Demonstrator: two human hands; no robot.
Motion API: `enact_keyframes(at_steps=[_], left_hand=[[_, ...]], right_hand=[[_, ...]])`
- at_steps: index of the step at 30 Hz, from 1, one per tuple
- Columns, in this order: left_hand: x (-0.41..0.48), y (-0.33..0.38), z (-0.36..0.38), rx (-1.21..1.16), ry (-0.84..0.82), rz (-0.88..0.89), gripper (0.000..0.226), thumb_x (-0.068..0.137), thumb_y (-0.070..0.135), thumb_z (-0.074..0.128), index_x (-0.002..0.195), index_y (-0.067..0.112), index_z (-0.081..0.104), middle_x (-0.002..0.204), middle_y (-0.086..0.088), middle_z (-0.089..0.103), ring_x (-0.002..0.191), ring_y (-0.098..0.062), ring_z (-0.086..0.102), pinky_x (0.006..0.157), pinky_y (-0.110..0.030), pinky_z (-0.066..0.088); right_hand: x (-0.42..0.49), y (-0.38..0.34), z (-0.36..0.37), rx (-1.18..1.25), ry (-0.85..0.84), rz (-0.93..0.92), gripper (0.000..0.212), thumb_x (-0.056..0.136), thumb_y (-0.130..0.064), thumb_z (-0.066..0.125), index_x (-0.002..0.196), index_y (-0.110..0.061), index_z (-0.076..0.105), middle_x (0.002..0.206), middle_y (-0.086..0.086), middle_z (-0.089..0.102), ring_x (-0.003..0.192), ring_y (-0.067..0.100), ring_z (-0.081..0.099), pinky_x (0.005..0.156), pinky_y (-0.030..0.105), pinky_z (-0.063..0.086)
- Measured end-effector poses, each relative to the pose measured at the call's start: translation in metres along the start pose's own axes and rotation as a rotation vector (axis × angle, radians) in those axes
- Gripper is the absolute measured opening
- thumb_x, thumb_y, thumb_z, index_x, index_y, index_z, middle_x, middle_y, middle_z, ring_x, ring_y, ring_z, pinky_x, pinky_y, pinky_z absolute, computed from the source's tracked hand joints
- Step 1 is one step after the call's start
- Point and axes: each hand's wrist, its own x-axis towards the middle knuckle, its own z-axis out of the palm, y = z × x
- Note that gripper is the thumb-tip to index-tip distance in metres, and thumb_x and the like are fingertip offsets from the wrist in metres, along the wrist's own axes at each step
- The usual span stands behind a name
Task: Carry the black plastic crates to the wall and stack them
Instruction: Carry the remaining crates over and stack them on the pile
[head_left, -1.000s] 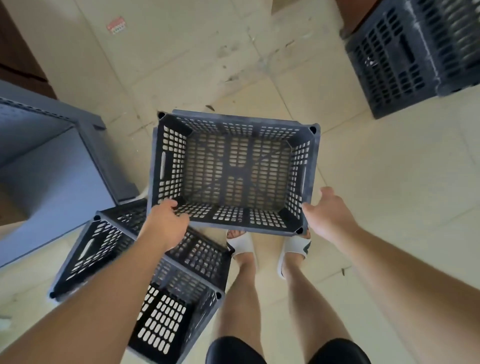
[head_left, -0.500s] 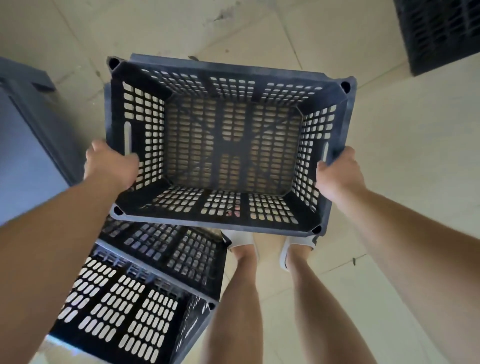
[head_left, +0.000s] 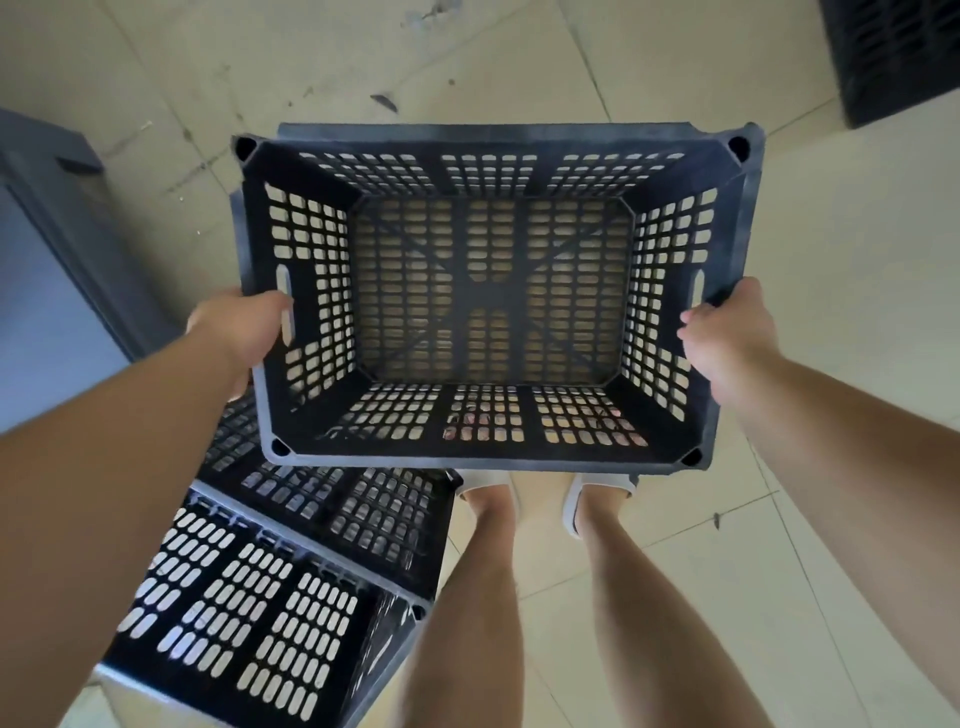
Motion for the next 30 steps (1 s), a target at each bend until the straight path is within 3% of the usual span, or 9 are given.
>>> enact_keyframes(at_steps=[5,8,12,16,19,22,26,30], left_hand=[[-0.016,-0.001,0.009,-0.068,-0.074,-0.035,0.036,0.089,0.025,0.064,0.121,0.009,0.066,0.114,-0.009,0.071,0.097,-0.028,0.069,0.085,-0.04,0.057],[-0.035,-0.001,0.011,-0.003,-0.093,-0.009,0.033,0.087,0.022,0.064,0.116,0.007,0.069,0.109,-0.011,0.072,0.1,-0.032,0.068,0.093,-0.045,0.055],[-0.074,0.003,0.006,0.058,-0.101,0.009,0.016,0.09,0.017,0.061,0.1,0.007,0.068,0.106,-0.013,0.071,0.099,-0.038,0.068,0.088,-0.044,0.055],[-0.13,0.009,-0.009,0.101,-0.055,0.062,0.026,0.093,0.024,0.057,0.09,0.005,0.074,0.096,-0.014,0.075,0.09,-0.035,0.069,0.075,-0.038,0.055],[-0.176,0.011,-0.023,0.05,-0.024,0.115,0.027,0.094,0.028,0.055,0.087,0.007,0.072,0.086,-0.012,0.076,0.087,-0.032,0.073,0.088,-0.049,0.058],[-0.226,0.016,-0.045,0.024,-0.032,0.11,0.025,0.089,0.028,0.052,0.087,0.009,0.068,0.079,-0.01,0.075,0.089,-0.032,0.074,0.094,-0.052,0.055],[-0.302,0.022,-0.071,0.076,-0.039,0.189,0.025,0.093,0.022,0.048,0.083,0.006,0.063,0.085,-0.015,0.073,0.079,-0.029,0.063,0.074,-0.04,0.048],[-0.361,0.024,-0.094,0.057,-0.061,0.227,0.026,0.089,0.025,0.048,0.089,0.005,0.065,0.081,-0.012,0.073,0.085,-0.033,0.068,0.087,-0.05,0.052]], right_hand=[[0.007,0.015,-0.017,0.045,-0.024,0.004,0.008,0.092,-0.013,0.039,0.098,-0.018,0.038,0.109,0.013,0.053,0.092,0.027,0.048,0.076,0.04,0.042],[0.004,0.029,-0.036,0.013,0.049,0.004,0.008,0.1,-0.008,0.042,0.105,-0.014,0.04,0.104,0.011,0.055,0.091,0.031,0.055,0.081,0.046,0.051],[-0.012,0.05,-0.074,0.026,0.055,0.003,0.008,0.101,-0.011,0.046,0.108,-0.014,0.044,0.088,0.004,0.054,0.088,0.035,0.059,0.081,0.049,0.054],[-0.041,0.069,-0.126,0.049,0.063,0.002,0.012,0.103,-0.011,0.044,0.114,-0.011,0.048,0.095,0.011,0.059,0.07,0.027,0.057,0.06,0.034,0.045],[-0.071,0.082,-0.17,0.07,0.06,0.012,0.014,0.103,-0.009,0.043,0.116,-0.009,0.048,0.091,0.009,0.058,0.065,0.021,0.053,0.051,0.029,0.036],[-0.106,0.095,-0.217,0.099,0.053,0.019,0.017,0.102,-0.009,0.043,0.117,-0.008,0.049,0.096,0.014,0.062,0.066,0.022,0.055,0.052,0.03,0.036],[-0.16,0.115,-0.279,0.144,0.045,0.048,0.021,0.101,-0.013,0.042,0.121,-0.011,0.048,0.099,0.012,0.062,0.081,0.031,0.06,0.068,0.039,0.046],[-0.218,0.136,-0.335,0.184,0.095,0.081,0.018,0.102,-0.013,0.043,0.119,-0.01,0.047,0.104,0.013,0.058,0.09,0.036,0.057,0.078,0.042,0.046]])
